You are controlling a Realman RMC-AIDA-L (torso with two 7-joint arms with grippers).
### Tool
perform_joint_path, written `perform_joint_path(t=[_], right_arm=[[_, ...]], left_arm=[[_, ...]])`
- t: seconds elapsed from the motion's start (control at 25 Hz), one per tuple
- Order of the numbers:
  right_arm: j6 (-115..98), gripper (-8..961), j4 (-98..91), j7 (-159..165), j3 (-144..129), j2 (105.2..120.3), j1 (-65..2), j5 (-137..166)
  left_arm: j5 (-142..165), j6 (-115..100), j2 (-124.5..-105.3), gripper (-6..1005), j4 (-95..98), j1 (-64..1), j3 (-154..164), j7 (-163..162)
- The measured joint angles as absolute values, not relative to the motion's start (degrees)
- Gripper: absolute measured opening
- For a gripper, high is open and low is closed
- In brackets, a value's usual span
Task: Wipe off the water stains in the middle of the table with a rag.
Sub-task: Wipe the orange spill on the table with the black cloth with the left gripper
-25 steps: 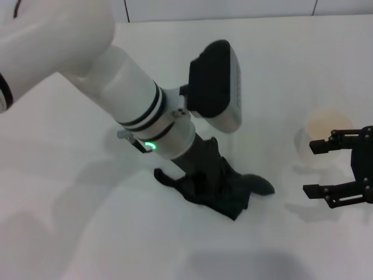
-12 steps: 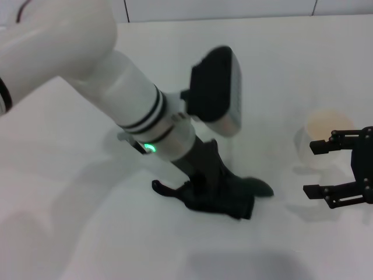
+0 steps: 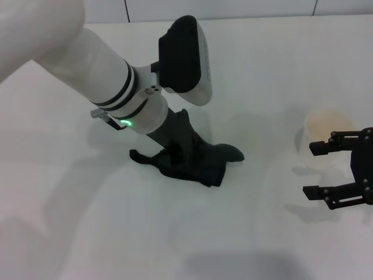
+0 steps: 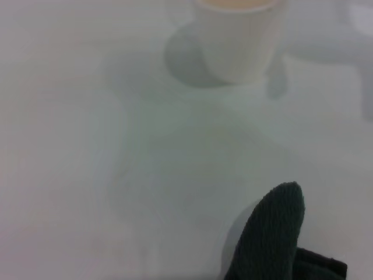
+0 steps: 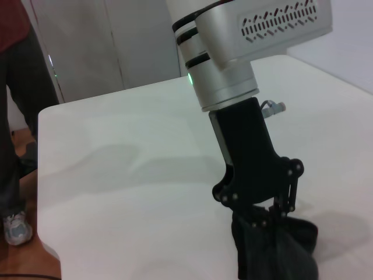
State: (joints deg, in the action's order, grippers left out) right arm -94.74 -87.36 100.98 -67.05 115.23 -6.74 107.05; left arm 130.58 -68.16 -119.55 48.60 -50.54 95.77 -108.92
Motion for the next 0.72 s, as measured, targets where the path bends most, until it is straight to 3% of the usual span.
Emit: perform_joint_path(t=[0.44, 0.72], right_arm=[[-94.34, 824, -86.90, 100.98, -66.96, 115.23, -7.05, 107.29], [-94.22, 824, -86.27, 100.94, -66.92, 115.23, -6.90, 107.12]], left_arm=[[132.05, -68.65, -119.84, 101, 48.94, -50.25, 94.57, -109.07], [130.23, -69.00, -119.42, 102, 52.19, -46.45, 93.42, -109.09]])
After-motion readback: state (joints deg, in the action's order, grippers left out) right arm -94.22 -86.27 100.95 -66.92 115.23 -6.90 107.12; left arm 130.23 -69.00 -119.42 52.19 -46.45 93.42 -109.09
